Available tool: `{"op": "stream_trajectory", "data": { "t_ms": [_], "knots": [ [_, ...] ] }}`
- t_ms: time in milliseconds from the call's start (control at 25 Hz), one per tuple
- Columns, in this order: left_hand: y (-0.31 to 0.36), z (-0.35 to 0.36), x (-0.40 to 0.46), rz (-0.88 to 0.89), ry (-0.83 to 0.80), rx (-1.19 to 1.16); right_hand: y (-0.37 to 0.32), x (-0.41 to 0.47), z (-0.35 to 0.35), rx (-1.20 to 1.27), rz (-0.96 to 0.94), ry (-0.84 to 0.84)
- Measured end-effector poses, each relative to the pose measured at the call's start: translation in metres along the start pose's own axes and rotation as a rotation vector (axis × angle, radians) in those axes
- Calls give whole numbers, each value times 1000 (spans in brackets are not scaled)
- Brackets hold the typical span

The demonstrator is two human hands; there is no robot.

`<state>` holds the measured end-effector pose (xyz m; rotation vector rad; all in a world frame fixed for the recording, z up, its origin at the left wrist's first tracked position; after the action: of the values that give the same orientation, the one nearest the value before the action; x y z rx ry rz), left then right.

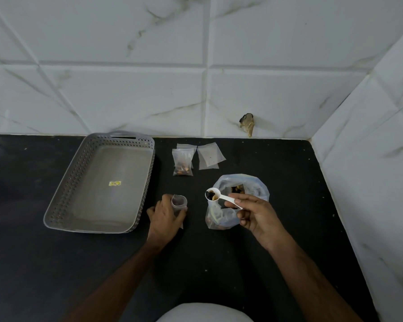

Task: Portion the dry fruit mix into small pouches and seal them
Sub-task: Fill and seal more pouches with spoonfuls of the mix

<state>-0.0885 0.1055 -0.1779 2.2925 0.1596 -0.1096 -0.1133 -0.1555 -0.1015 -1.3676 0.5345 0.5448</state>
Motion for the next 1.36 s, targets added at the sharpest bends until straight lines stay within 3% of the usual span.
{"op": "stream_trajectory", "data": {
  "t_ms": [320, 520, 720, 840, 880, 1000, 1120, 1200, 1280, 1360],
  "knots": [
    [57, -6, -9, 190, -142, -348, -22, -11, 22, -4, -82, -67],
    [85, -8, -6, 313, -153, -419, -52, -21, 26, -236, -244, -24],
    [101, -15, -4, 389, -91, -477, -87, -40, 42, -796, -669, 63],
    [106, -16, -4, 400, -69, -493, -75, -38, 81, -1607, -837, -62],
    [107, -16, -4, 401, -64, -494, -76, -49, 87, -1738, -1064, -25],
    [114, -20, -6, 429, -39, -528, -76, -86, 80, -1697, -1529, 85],
    [118, -24, -5, 443, -31, -542, -76, -88, 78, -1706, -1611, 142],
    [116, -23, -3, 424, -41, -524, -94, -83, 70, -1354, -1429, 143],
    [112, -19, -1, 394, -60, -500, -102, -70, 44, -862, -1008, 152],
    [111, -18, 0, 385, -67, -491, -98, -59, 30, -650, -788, 150]
  ]
}}
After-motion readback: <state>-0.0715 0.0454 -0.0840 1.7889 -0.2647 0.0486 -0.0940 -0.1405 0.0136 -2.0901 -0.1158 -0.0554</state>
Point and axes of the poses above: each hand's wrist, its own x-axis towards the middle knuckle, its own z-axis out of the palm, y = z × x, the point moved 8 cm from there along x, towards the middle knuckle, and after that the axes turned 9 degrees about -x, right-handed, at the moved point
